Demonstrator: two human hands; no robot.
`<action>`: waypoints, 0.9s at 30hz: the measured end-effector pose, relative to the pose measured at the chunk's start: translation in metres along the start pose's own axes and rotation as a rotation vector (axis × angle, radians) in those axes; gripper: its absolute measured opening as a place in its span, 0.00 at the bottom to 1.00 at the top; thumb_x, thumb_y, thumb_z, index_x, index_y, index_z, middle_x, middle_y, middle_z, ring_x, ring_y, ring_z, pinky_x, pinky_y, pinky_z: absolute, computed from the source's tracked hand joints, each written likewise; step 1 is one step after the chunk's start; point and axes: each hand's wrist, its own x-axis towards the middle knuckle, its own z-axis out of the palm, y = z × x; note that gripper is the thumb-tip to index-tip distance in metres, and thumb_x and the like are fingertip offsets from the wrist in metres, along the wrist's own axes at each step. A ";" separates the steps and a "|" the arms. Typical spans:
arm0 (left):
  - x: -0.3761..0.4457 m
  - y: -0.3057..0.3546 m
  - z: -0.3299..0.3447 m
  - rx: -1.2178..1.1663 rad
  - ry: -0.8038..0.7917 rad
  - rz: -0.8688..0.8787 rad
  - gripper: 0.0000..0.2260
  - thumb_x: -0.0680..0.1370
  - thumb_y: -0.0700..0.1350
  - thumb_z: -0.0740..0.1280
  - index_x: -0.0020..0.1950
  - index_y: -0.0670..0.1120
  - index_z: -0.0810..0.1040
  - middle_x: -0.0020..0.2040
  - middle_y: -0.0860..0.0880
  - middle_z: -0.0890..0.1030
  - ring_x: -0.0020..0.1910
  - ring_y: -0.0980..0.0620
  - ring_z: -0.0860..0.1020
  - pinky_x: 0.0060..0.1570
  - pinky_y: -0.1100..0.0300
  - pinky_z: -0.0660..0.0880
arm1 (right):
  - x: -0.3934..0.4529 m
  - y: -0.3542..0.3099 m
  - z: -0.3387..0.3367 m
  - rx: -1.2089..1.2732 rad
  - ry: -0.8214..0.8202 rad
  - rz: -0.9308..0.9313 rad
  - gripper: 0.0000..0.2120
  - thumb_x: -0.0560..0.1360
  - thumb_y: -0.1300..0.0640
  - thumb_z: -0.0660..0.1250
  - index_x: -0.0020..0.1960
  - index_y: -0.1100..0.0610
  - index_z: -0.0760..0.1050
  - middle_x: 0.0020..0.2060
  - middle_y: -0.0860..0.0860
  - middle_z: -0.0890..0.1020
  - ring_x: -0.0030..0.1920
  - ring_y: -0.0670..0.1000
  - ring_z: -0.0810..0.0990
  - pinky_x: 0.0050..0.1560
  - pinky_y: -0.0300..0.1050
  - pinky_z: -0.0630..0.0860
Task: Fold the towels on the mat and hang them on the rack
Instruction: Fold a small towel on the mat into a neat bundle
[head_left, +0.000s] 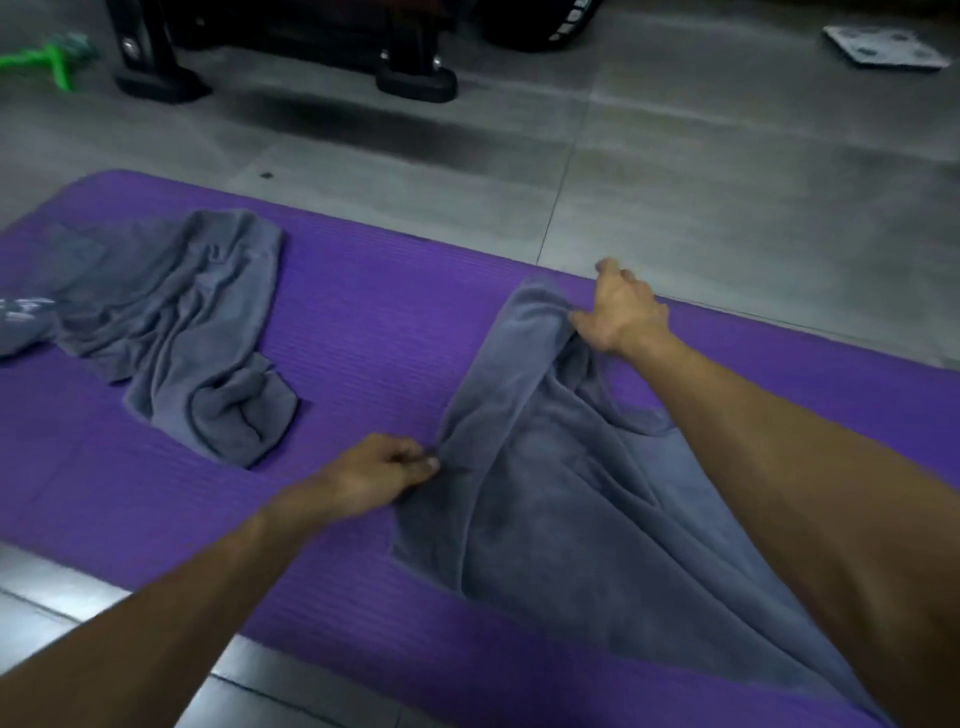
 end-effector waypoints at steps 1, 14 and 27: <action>0.001 -0.012 0.005 -0.015 -0.009 -0.024 0.11 0.75 0.42 0.72 0.34 0.47 0.75 0.26 0.59 0.74 0.32 0.57 0.70 0.39 0.57 0.68 | -0.005 -0.001 0.008 -0.110 -0.035 -0.038 0.25 0.76 0.50 0.66 0.68 0.56 0.63 0.65 0.58 0.71 0.65 0.61 0.70 0.62 0.58 0.67; -0.031 -0.022 0.048 -0.389 0.326 0.009 0.12 0.76 0.44 0.71 0.43 0.45 0.68 0.26 0.54 0.73 0.25 0.59 0.70 0.27 0.63 0.67 | 0.003 -0.036 0.095 -0.593 -0.305 -0.941 0.21 0.79 0.53 0.59 0.72 0.51 0.65 0.75 0.52 0.62 0.75 0.54 0.60 0.69 0.55 0.57; -0.058 -0.089 -0.018 0.431 0.822 -0.244 0.23 0.71 0.55 0.73 0.59 0.45 0.73 0.51 0.42 0.75 0.50 0.39 0.75 0.43 0.47 0.74 | 0.015 -0.134 0.100 -0.198 -0.115 -0.752 0.20 0.72 0.57 0.65 0.64 0.57 0.71 0.60 0.58 0.74 0.62 0.60 0.70 0.61 0.57 0.67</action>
